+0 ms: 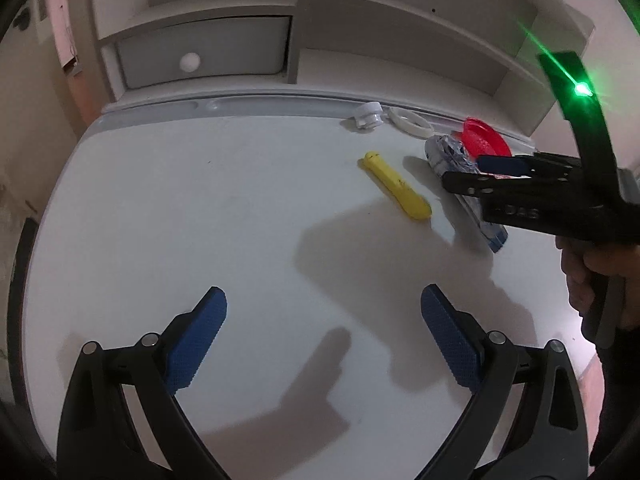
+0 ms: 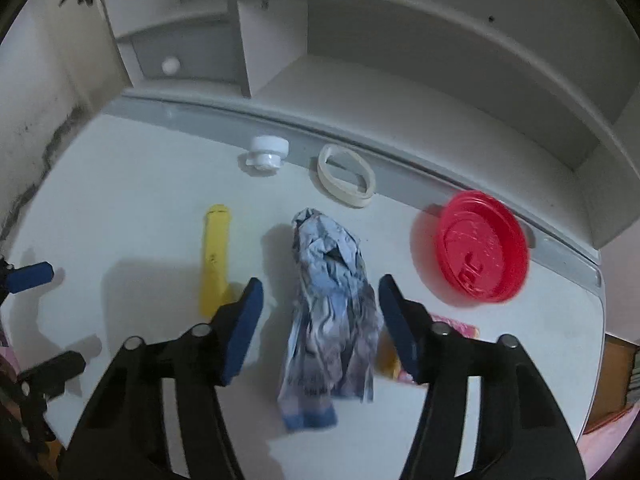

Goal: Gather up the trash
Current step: 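Grasp the blue-white cloth with the right gripper while the left grasps the yellow tube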

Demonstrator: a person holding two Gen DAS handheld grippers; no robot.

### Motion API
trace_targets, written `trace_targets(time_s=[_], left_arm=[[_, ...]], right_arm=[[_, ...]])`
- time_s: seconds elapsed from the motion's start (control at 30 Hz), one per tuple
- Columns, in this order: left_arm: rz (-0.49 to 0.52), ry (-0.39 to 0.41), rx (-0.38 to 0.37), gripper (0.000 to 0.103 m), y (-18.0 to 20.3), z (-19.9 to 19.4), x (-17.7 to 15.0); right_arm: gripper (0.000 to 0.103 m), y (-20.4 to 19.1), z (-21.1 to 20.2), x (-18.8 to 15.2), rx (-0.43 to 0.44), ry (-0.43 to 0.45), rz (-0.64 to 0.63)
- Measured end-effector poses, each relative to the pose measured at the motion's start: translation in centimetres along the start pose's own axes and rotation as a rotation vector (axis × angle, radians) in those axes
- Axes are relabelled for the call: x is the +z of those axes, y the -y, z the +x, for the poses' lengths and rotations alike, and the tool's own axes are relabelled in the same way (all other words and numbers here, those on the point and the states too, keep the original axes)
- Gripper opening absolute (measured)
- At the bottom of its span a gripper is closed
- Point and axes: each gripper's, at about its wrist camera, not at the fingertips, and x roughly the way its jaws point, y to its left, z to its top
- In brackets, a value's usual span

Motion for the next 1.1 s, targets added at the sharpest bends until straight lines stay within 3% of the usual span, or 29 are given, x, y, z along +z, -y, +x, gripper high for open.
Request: trace_targets(time_s=[0.13,0.33,0.53,0.6,0.8,0.9,0.93,0.97,1.1], left_arm=[[0.048,0.007,0.022,0.095,2.0,1.5,1.8],[0.062,-0.011,0.031,0.095,5.0,4.9,5.5],[0.072,-0.051,0.118,0.094,7.3,7.9,7.2],[0.064,-0.066,0.116,0.093,7.3,8.4,7.4],[0.06,-0.041,0.154,0.061,6.6,8.2,6.9],[0.073,-0.03,0.152,0.033,6.5,7.6,6.5],[0.084,-0.026,0.144,0.016,6.5,7.4,6.2],[0.087,-0.026,0.134,0.012,6.5,7.3,6.0],[0.108,0.032,0.099,0.012,8.6,5.0,4.2]], right_arm=[[0.033,0.3,0.7,0.3,-0.013,-0.015,-0.018],[0.034,3.0,-6.5,-1.6,0.031,0.143,0.059],[0.035,6.0,-10.6,-6.7,0.012,0.184,0.125],[0.035,7.0,-11.3,-8.4,0.004,0.19,0.155],[0.035,10.7,-12.5,-13.5,-0.032,0.2,0.262],[0.035,12.6,-13.5,-17.2,-0.048,0.196,0.346],[0.035,13.0,-13.8,-18.3,-0.054,0.195,0.366],[0.035,13.4,-14.0,-19.3,-0.064,0.193,0.388],[0.035,15.6,-15.9,-25.0,-0.136,0.198,0.507]])
